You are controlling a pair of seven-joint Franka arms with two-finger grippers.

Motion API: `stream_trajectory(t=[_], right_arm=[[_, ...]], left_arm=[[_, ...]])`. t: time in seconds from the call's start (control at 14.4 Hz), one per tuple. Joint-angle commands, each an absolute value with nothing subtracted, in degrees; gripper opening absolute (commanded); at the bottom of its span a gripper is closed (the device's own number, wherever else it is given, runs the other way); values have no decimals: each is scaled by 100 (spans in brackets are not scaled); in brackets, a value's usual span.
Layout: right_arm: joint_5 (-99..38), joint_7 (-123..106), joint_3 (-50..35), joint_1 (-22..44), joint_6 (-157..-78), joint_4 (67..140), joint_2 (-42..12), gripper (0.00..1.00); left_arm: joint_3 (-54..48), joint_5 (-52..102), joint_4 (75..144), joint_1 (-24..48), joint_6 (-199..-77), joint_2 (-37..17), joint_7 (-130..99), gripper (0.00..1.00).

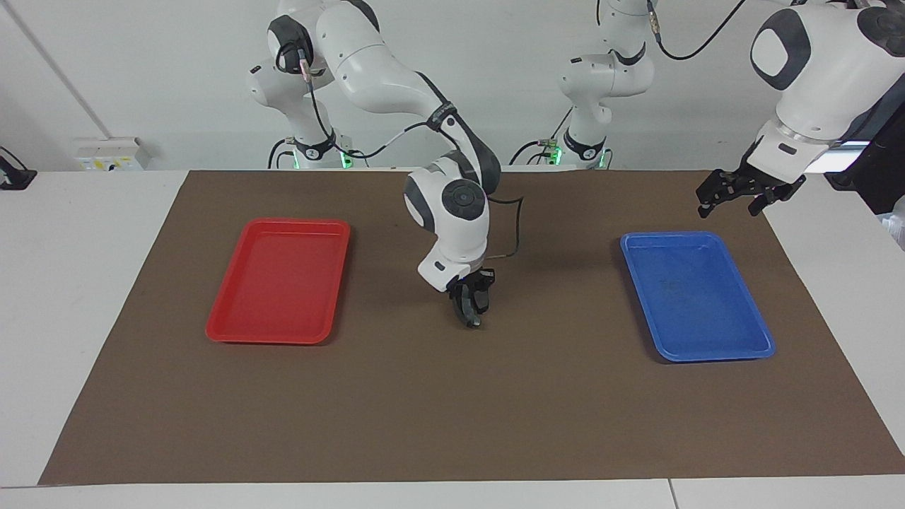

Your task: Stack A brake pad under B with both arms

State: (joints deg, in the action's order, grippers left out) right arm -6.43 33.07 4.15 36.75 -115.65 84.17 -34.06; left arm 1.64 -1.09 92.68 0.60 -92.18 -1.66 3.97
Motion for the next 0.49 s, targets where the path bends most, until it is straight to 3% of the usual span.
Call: stream_trajectory(t=[0.0, 0.42], right_arm=[[-791, 3278, 299, 3752, -11548, 8499, -3287, 5], [-782, 3278, 290, 3814, -11759, 8735, -3235, 6]], left_arm=[[141, -158, 9396, -17, -9158, -26, 422, 100], [141, -167, 9396, -18, -9150, -26, 422, 100]])
